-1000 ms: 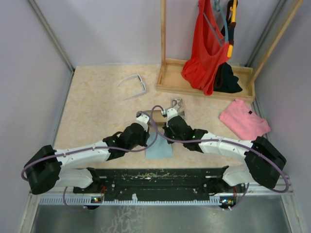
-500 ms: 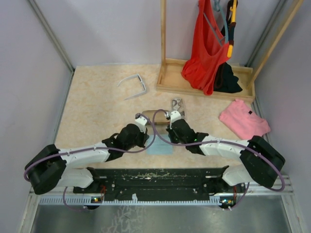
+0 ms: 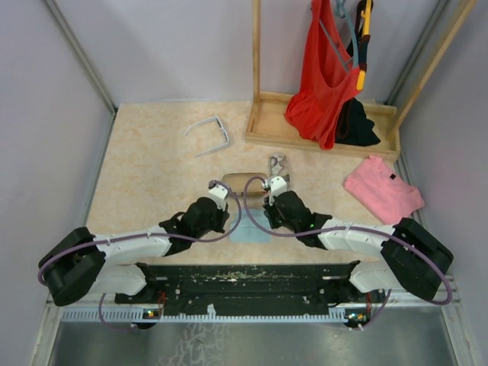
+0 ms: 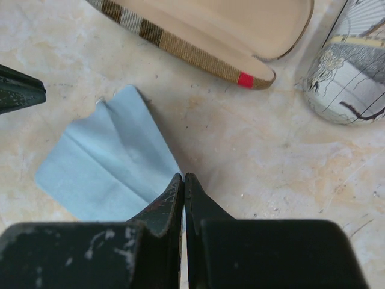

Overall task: Organize the sunglasses
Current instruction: Adjust the glasses cleaning cloth at the center of the board.

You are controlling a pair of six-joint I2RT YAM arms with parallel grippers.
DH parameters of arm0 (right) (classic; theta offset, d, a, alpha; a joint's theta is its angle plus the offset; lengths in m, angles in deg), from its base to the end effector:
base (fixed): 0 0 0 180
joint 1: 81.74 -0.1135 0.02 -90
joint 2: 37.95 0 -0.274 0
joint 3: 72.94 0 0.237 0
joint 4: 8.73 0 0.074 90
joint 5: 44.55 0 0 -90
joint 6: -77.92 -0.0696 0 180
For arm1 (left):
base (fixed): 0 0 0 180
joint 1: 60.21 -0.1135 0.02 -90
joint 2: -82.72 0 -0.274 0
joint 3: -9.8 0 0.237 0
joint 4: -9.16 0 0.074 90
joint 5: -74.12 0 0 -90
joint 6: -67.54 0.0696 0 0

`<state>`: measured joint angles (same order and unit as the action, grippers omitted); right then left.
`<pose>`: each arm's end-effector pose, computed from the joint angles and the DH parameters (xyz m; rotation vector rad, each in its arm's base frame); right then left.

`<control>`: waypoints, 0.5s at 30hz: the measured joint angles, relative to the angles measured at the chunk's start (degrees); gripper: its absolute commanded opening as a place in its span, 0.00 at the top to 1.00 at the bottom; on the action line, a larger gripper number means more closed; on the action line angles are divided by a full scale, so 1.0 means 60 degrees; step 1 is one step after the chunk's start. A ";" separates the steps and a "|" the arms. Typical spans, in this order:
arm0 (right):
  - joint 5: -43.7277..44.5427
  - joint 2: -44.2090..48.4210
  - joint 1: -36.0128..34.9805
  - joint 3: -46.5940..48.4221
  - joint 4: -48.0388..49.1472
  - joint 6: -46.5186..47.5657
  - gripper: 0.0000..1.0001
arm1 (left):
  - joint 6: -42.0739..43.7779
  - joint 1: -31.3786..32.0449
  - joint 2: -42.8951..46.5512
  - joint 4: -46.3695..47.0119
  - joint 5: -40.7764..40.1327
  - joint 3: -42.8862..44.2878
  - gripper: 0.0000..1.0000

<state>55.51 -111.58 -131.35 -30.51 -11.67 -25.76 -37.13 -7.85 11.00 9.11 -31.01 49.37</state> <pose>0.1800 0.1928 0.1736 -0.5778 2.1129 0.4447 0.1696 -0.1902 0.1723 0.5411 2.0694 -0.4140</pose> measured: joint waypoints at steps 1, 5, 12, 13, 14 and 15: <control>0.0066 0.0004 0.0000 -0.0004 0.0095 0.0066 1.00 | 0.0025 0.0000 -0.0004 0.0025 -0.0098 0.0004 0.99; 0.0208 -0.0073 0.0000 -0.0004 0.0594 0.0364 1.00 | 0.0138 0.0000 -0.0197 0.0215 -0.0350 0.0040 0.99; -0.0073 -0.0783 0.0000 0.0000 0.1166 0.0787 1.00 | 0.0146 0.0000 -0.0342 0.0408 -0.0619 0.0055 0.99; -0.0127 -0.0798 0.0000 -0.0004 0.1166 0.0812 1.00 | 0.0036 -0.0007 -0.0339 0.0390 -0.0692 0.0058 0.96; -0.0182 -0.0794 0.0000 -0.0011 0.1191 0.0852 1.00 | -0.0087 -0.0044 -0.0335 0.0346 -0.0747 0.0066 0.93; -0.0237 -0.0754 0.0000 -0.0033 0.1271 0.0889 1.00 | -0.0233 -0.0109 -0.0331 0.0273 -0.0761 0.0069 0.90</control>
<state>54.09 -116.10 -131.35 -30.71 -4.04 -20.42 -38.53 -8.51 9.01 10.75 -35.58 49.78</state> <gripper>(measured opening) 0.006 0.036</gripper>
